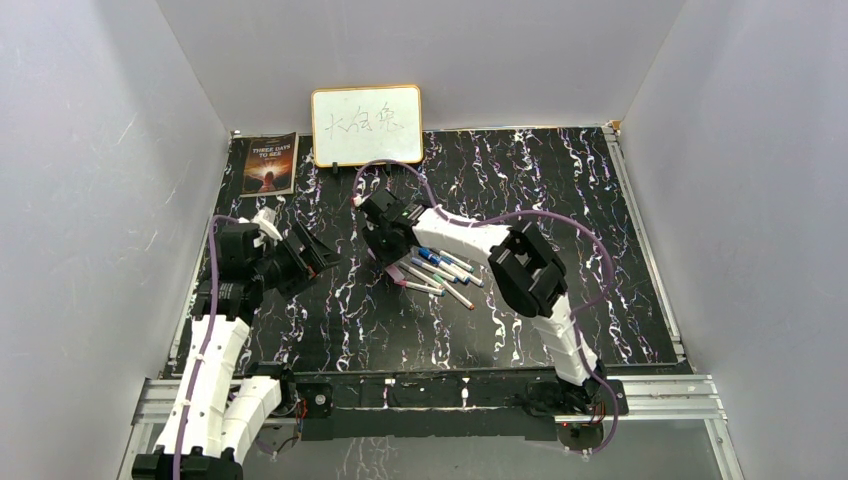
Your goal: Open the pen caps
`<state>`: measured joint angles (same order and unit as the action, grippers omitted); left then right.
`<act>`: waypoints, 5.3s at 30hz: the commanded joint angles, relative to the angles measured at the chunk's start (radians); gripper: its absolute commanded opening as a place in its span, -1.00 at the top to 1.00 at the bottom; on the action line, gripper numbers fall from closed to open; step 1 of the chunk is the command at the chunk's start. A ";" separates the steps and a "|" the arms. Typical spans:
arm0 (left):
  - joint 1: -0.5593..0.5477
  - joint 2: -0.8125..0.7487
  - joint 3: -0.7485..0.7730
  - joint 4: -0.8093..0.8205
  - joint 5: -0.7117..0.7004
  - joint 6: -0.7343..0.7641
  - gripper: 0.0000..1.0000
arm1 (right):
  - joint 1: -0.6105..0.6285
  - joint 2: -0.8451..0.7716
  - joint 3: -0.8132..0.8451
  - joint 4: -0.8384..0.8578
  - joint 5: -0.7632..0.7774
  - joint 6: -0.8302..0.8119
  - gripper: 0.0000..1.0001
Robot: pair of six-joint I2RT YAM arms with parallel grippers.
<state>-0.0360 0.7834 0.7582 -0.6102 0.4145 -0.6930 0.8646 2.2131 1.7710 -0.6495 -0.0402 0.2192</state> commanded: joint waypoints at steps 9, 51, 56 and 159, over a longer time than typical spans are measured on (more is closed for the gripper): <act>-0.004 0.039 0.121 0.130 0.255 -0.033 -0.97 | -0.005 -0.683 -0.243 0.167 -0.483 0.181 0.85; -0.305 0.123 -0.142 0.534 0.024 -0.477 -0.97 | 0.071 -0.846 -0.561 0.210 0.194 0.244 0.94; -0.379 0.208 -0.146 0.606 -0.023 -0.485 -0.97 | 0.095 -0.834 -0.575 0.221 0.156 0.255 0.94; -0.657 0.243 -0.299 1.263 -0.037 -0.454 1.00 | -0.142 -1.099 -1.268 1.055 -0.844 0.767 0.99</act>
<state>-0.6964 1.0531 0.4599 0.6014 0.4351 -1.1622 0.7177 1.1507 0.5358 0.3481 -0.8627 0.9756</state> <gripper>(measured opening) 0.225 0.202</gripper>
